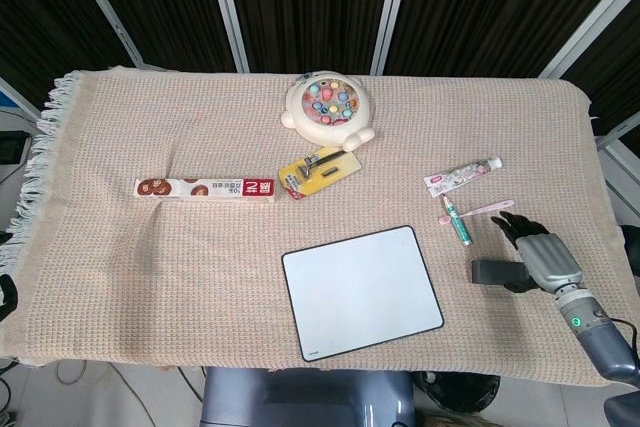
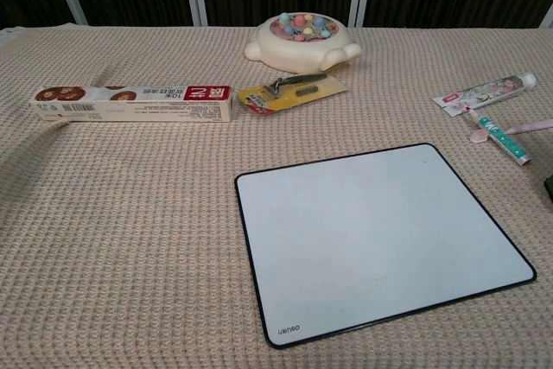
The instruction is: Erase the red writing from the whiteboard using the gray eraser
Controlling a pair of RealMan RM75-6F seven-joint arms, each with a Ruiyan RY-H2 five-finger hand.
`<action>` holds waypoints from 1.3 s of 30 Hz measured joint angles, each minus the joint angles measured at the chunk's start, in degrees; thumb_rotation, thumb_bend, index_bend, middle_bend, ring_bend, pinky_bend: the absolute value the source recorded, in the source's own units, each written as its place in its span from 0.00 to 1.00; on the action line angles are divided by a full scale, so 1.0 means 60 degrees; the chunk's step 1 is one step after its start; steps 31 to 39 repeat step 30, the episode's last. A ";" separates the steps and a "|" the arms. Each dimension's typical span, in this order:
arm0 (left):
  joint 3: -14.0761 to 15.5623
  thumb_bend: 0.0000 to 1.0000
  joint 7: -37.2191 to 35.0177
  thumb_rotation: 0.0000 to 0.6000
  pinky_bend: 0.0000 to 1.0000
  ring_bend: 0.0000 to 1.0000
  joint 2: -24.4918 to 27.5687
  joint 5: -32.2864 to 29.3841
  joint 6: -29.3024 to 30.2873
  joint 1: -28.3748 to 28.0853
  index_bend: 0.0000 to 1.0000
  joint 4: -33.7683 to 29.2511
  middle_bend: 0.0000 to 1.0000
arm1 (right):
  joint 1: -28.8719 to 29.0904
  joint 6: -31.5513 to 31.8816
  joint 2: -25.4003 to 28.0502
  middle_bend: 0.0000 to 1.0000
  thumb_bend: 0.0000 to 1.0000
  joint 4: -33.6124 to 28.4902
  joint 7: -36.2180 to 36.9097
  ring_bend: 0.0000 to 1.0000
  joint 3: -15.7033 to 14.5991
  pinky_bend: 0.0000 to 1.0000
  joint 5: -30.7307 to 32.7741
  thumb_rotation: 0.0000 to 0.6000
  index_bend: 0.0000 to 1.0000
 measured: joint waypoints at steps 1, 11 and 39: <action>-0.0001 0.64 0.0004 1.00 0.04 0.02 -0.0005 0.0007 0.0008 0.0001 0.19 0.0000 0.08 | -0.0090 0.0282 0.0081 0.02 0.10 -0.0174 -0.0081 0.07 0.0061 0.15 0.0010 1.00 0.00; 0.0003 0.64 -0.0014 1.00 0.05 0.02 -0.0011 0.0044 0.0043 0.0012 0.19 0.0010 0.08 | -0.1399 0.3348 0.0581 0.01 0.10 -0.1737 -0.1332 0.06 0.0347 0.14 -0.0178 1.00 0.00; 0.0045 0.64 -0.0058 1.00 0.05 0.02 0.0020 0.0156 0.0065 0.0025 0.19 0.0030 0.08 | -0.3575 0.6028 -0.0032 0.00 0.10 -0.2016 -0.2362 0.05 0.0346 0.14 -0.0524 1.00 0.00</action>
